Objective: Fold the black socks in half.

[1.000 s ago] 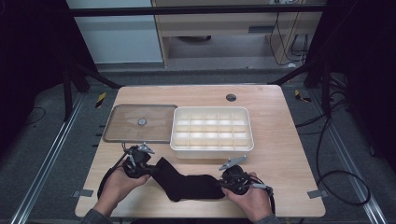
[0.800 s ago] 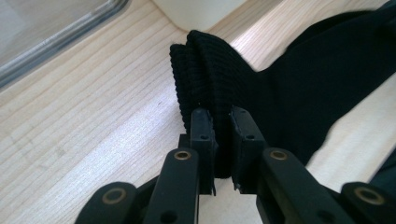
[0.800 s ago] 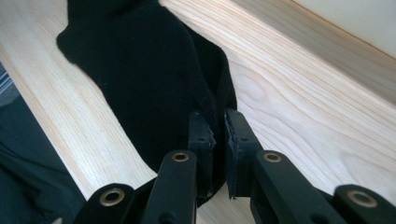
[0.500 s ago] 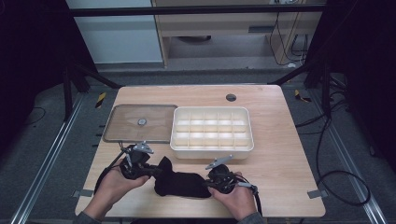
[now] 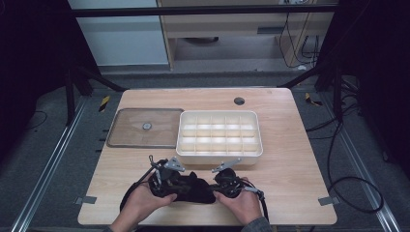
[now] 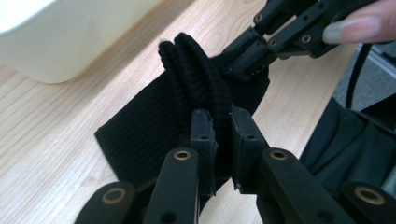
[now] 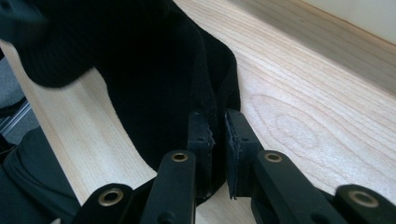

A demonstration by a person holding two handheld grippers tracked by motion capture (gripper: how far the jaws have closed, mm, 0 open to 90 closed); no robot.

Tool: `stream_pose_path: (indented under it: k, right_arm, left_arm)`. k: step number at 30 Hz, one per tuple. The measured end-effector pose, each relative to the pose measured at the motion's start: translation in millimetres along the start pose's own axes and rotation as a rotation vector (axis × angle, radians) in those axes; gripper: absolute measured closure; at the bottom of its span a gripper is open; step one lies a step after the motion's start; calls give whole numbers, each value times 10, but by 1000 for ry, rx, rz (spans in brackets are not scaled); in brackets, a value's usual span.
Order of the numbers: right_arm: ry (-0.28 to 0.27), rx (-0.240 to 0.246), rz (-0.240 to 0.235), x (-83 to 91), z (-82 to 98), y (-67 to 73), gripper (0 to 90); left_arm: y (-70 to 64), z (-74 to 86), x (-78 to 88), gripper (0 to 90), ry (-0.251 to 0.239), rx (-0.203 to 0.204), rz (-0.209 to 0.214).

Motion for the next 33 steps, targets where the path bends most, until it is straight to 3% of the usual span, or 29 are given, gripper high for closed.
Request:
stream_pose_path:
  k: [2, 5, 8, 11, 13, 15, 19, 22, 28, 33]
  right_arm:
    - [-3, 1, 2, 1, 4, -13, 769]
    - [8, -1, 15, 33, 14, -12, 604]
    - [-6, -9, 20, 114, 13, -11, 518]
    - [5, -4, 22, 145, 39, 2, 621]
    - [-5, -8, 20, 128, 43, -8, 745]
    - [-13, -13, 15, 105, 46, -11, 798]
    - [-16, -27, 5, 85, 65, -23, 807]
    - [-24, -23, 3, 90, 68, -37, 797]
    - [-22, -21, 8, 105, 55, -49, 814]
    - [-21, -21, 16, 115, 41, -48, 765]
  left_arm:
    - [-2, 7, -56, 809, 10, -4, -8]
    - [2, 32, -113, 808, 19, -3, -11]
    - [-1, 51, -158, 807, 21, -7, -13]
    - [-30, 50, -202, 806, 25, -19, -11]
    - [-81, 35, -228, 806, 25, -29, -5]
    - [-138, 19, -256, 806, 26, -43, 2]
    - [-160, 0, -319, 805, 31, -49, -8]
    - [-104, -31, -369, 803, 9, -14, -13]
    - [-56, -106, -310, 801, -26, -8, -38]
    - [-41, -69, -432, 794, 17, -14, -45]
Point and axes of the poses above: each handheld gripper's, and its own axes: x roughly backward along the jaws, z roughly out of its underside, y roughly to its left, the point moved 7 cm from there along -x, roughly forward along the jaws, and after that the axes turned 3 degrees about x, right-handed, at the moved point
